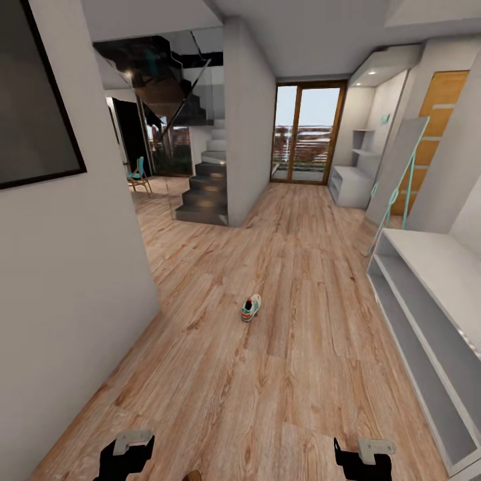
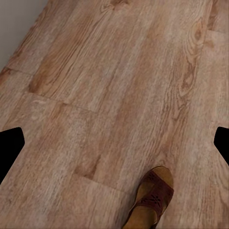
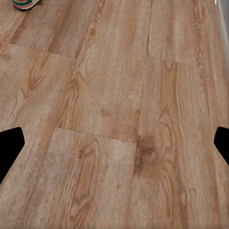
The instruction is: Pick up the two gym shoes and the two sandals from the corridor floor and place them onto the hallstand (shoe rack) in the corridor, making sure they are on the rack and not on the floor. Arrange them so the two gym shoes are next to each other and the two sandals are next to each other.
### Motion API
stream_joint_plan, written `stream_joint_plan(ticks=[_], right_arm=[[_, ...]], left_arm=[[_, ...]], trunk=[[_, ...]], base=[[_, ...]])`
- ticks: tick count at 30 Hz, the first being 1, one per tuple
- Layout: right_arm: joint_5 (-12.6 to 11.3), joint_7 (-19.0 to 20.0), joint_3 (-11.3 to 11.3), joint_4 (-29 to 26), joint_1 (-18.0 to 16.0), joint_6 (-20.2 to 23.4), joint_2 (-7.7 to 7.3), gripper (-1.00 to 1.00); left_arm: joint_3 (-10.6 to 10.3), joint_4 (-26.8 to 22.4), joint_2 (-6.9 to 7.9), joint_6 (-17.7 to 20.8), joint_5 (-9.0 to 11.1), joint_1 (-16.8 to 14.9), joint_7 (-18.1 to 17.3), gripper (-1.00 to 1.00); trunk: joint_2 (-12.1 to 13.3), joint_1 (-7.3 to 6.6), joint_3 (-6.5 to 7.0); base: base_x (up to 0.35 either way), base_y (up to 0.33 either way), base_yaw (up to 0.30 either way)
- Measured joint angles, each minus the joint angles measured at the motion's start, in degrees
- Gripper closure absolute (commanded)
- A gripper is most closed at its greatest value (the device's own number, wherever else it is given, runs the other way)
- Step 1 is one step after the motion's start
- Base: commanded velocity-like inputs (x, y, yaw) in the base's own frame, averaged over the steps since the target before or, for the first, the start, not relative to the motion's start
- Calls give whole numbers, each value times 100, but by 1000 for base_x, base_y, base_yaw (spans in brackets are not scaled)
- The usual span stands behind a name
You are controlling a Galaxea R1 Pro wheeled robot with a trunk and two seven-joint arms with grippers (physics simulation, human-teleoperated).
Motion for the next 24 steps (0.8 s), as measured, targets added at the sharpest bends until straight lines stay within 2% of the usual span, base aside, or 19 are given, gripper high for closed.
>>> stream_joint_plan(ticks=[5, 12, 16, 24], right_arm=[[-5, 4, -6, -196, 0, 20, -5, -100], [-6, 2, -9, -842, 0, 201, -7, -100], [-6, 3, -12, -1288, -1, 563, -8, -100], [-7, 7, -15, -2326, -2, 1596, -8, -100]], left_arm=[[-44, 0, 6, 29, -4, -4, -145, -100], [-60, -2, 23, 63, -12, -23, -386, -100], [-62, -25, 45, 73, -15, -32, -449, -100], [-63, -63, 84, 129, -22, -126, -490, -100]], trunk=[[-201, 110, -90], [-481, 264, -215], [-642, 351, -287], [-963, 527, -431]], base=[[0, 0, 0], [0, 0, 0], [0, 0, 0], [0, 0, 0]])
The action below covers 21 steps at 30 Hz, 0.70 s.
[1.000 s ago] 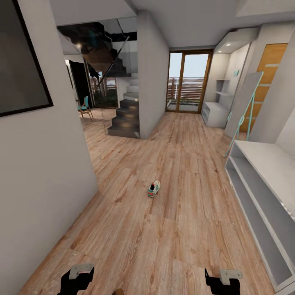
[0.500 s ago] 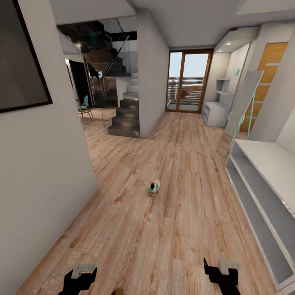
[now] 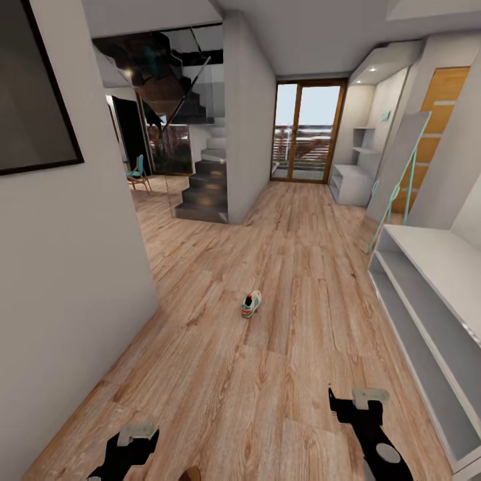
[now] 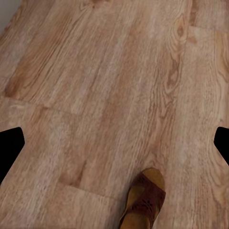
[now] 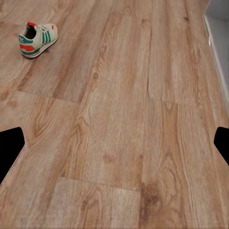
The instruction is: Pick up the two gym shoes and the two sandals from the corridor floor and place them onto the hallstand (shoe rack) in the corridor, making sure they are on the rack and not on the floor. Arrange them so the two gym shoes are next to each other and the two sandals are next to each other.
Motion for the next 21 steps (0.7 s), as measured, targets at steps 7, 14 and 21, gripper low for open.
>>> stream_joint_plan(ticks=[7, 14, 21], right_arm=[[-4, 1, -115, -778, 0, 525, -1, -100], [-11, 8, -316, -1028, 0, 653, 4, -100], [-11, 5, -364, -1121, 1, 681, 8, -100]], left_arm=[[0, 16, 28, 251, -2, -169, -11, -100], [-6, -10, 36, 425, 5, -221, -24, -100], [-5, -16, 34, 466, -3, -225, -104, -100]], trunk=[[-281, 154, -126], [-322, 176, -144], [-322, 176, -144]], base=[[0, 0, 0], [0, 0, 0], [0, 0, 0]])
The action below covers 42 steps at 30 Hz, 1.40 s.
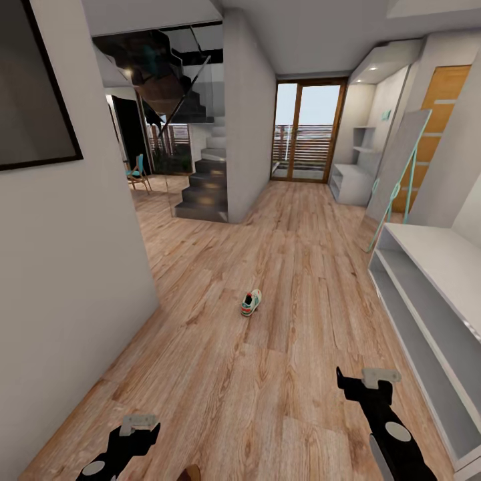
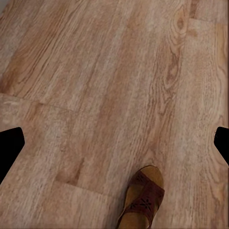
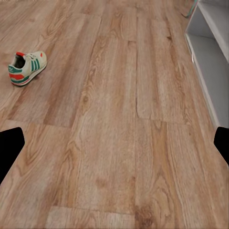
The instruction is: Pick up the two gym shoes and the two sandals from the corridor floor and place them onto the hallstand (shoe rack) in the corridor, making sure they are on the rack and not on the floor. Arrange them so the two gym shoes are next to each other and the two sandals are next to each other.
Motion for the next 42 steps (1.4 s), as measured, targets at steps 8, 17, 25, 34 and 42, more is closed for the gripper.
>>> stream_joint_plan(ticks=[8, 17, 25, 34, 42], right_arm=[[10, -2, -12, -21, 0, 12, 0, -100], [11, -4, -11, -4, 0, 14, 1, -100], [11, -4, -12, 26, 0, 7, 6, -100], [11, -4, -14, 28, 1, 6, 11, -100], [11, -4, -14, 26, 1, 6, 17, -100]], left_arm=[[15, -5, 5, 20, 1, -7, -33, -100], [8, -9, -7, 14, 1, -3, -40, -100], [5, -9, -6, 12, 1, -1, -41, -100], [5, -8, -6, 15, 1, -9, -43, -100], [5, -9, -7, 14, 1, -7, -42, -100]], trunk=[[0, 2, 0], [0, 2, 0], [0, 0, 0], [0, 0, 0], [0, 0, -5]], base=[[-77, 0, 0], [-239, 0, 0], [-72, 0, 0], [-13, 0, -59], [-2, 0, -230]])
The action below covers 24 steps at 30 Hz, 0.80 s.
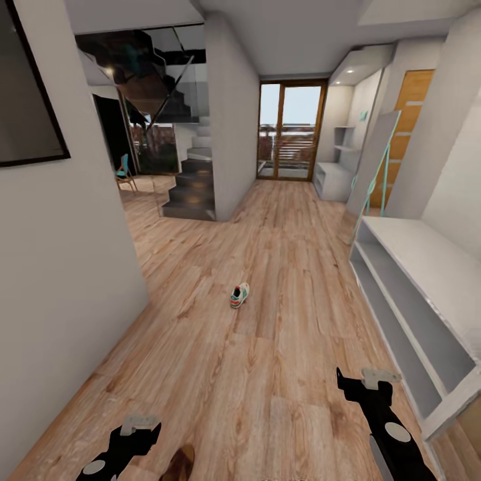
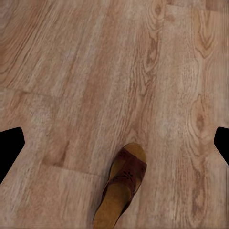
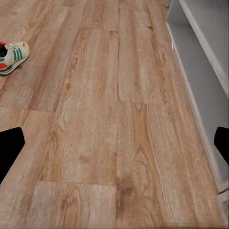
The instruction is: Pick up the two gym shoes and the two sandals from the corridor floor and place them onto the hallstand (shoe rack) in the corridor, making sure they are on the rack and not on the floor. Arrange them so the two gym shoes are next to each other and the two sandals are next to each other.
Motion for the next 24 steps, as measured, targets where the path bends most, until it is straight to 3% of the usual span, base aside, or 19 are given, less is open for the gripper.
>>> stream_joint_plan(ticks=[6, 18, 24], right_arm=[[0, 0, 4, -2, -1, 0, 4, -100], [0, 0, 5, -18, -1, -1, 18, -100], [0, 0, 6, -23, -1, -1, 19, -100]], left_arm=[[0, -6, 0, -3, 4, 4, 0, -100], [0, -9, 9, -3, 7, 2, 1, -100], [2, -9, 9, 0, 5, -1, 2, -100]], trunk=[[0, 0, -7], [0, 0, -10], [-239, 131, -120]], base=[[0, 0, -147], [0, 0, -25], [0, 0, -3]])
